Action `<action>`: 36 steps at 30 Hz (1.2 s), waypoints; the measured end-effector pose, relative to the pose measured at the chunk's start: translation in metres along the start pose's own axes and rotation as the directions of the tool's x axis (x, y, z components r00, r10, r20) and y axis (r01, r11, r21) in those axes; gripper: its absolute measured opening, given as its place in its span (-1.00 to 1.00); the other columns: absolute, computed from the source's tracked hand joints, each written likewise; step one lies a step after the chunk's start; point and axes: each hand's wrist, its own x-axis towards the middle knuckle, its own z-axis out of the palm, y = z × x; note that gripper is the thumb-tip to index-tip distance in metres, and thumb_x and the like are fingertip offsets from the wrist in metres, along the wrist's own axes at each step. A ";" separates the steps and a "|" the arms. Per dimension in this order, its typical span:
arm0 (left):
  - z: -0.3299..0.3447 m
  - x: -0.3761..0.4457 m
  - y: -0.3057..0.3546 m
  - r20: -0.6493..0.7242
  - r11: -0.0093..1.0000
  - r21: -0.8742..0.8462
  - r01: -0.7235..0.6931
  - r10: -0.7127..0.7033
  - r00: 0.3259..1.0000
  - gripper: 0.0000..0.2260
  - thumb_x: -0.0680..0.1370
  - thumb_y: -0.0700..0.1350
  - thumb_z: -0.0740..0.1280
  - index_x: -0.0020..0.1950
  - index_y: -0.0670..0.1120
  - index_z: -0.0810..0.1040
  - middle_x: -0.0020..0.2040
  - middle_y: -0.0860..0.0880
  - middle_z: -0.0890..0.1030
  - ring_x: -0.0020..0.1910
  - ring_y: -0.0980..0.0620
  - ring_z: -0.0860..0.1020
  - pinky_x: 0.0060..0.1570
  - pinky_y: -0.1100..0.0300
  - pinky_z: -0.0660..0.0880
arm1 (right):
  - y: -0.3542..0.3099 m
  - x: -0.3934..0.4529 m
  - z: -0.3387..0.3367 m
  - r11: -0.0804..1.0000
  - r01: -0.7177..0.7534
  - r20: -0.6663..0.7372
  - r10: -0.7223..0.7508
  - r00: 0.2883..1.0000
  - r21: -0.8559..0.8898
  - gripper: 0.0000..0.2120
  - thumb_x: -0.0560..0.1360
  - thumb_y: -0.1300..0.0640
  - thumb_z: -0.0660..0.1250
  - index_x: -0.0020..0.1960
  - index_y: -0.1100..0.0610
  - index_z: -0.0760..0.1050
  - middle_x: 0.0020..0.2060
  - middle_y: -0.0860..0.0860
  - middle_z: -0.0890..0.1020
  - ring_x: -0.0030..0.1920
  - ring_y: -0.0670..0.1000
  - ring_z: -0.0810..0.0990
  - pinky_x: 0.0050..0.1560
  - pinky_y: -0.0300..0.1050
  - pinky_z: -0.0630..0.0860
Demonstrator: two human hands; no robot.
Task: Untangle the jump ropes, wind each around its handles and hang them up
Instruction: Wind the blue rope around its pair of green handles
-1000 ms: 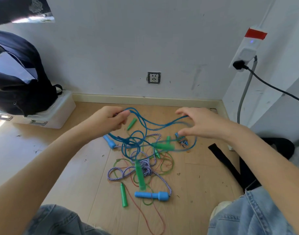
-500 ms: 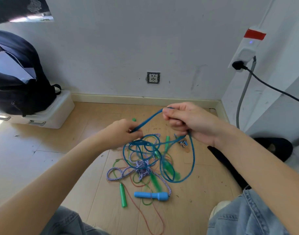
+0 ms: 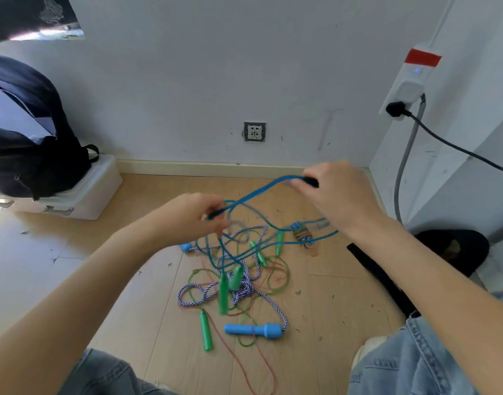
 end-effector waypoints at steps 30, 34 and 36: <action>0.006 0.000 0.005 -0.181 0.902 -0.430 -0.048 -0.033 0.983 -0.67 0.61 -0.14 0.15 -0.32 -0.05 0.53 -0.28 -0.05 0.64 -0.23 -0.02 0.57 -0.07 0.14 0.46 | 0.000 -0.013 0.003 0.997 -0.068 0.663 0.037 0.748 0.022 -0.51 0.45 0.03 0.37 0.32 0.12 0.35 0.24 0.07 0.50 0.17 -0.01 0.50 0.11 -0.19 0.38; 0.006 -0.004 0.032 -0.136 0.858 -0.478 -0.186 0.137 0.981 -0.69 0.60 -0.15 0.16 -0.34 -0.04 0.46 -0.56 0.11 0.40 -0.51 0.19 0.39 -0.35 0.35 0.41 | -0.018 -0.016 0.004 0.841 -0.175 0.601 -0.205 0.773 0.512 -0.45 0.35 0.02 0.47 0.27 -0.09 0.35 0.29 -0.13 0.45 0.28 -0.17 0.36 0.20 -0.24 0.28; 0.005 -0.004 0.038 -0.140 0.850 -0.471 -0.236 0.193 0.971 -0.68 0.60 -0.13 0.18 -0.35 0.01 0.47 -0.52 0.09 0.36 -0.51 0.14 0.37 -0.39 0.32 0.39 | -0.025 -0.017 0.007 0.724 -0.202 0.545 -0.276 0.792 0.659 -0.73 0.39 0.09 0.46 0.02 -0.09 0.47 0.08 -0.17 0.56 0.20 -0.19 0.45 0.15 -0.30 0.33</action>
